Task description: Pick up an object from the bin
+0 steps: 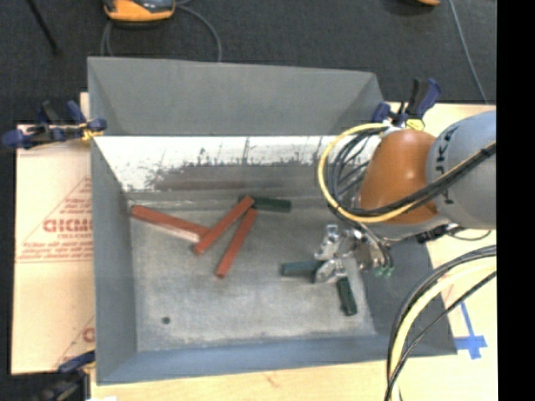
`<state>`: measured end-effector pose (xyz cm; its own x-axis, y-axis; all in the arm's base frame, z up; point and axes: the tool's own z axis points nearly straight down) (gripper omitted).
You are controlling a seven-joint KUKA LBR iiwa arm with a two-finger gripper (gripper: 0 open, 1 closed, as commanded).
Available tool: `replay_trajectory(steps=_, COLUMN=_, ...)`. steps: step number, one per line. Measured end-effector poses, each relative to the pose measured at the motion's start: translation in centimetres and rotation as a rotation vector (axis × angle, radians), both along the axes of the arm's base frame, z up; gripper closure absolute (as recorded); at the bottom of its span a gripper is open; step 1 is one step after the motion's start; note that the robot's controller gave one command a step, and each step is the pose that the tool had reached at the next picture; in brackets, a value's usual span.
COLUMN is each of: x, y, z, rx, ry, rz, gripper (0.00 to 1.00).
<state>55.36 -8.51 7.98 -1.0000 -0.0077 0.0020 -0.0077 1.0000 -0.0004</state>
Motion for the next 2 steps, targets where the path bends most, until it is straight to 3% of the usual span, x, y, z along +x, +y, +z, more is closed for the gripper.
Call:
replay_trajectory(steps=1, x=3.18, y=-0.38, z=11.41, rx=-0.001, ry=-0.007, rz=0.008, gripper=1.00)
replay_trajectory(steps=2, x=3.18, y=-0.38, z=11.40, rx=-0.001, ry=-0.006, rz=0.008, gripper=1.00)
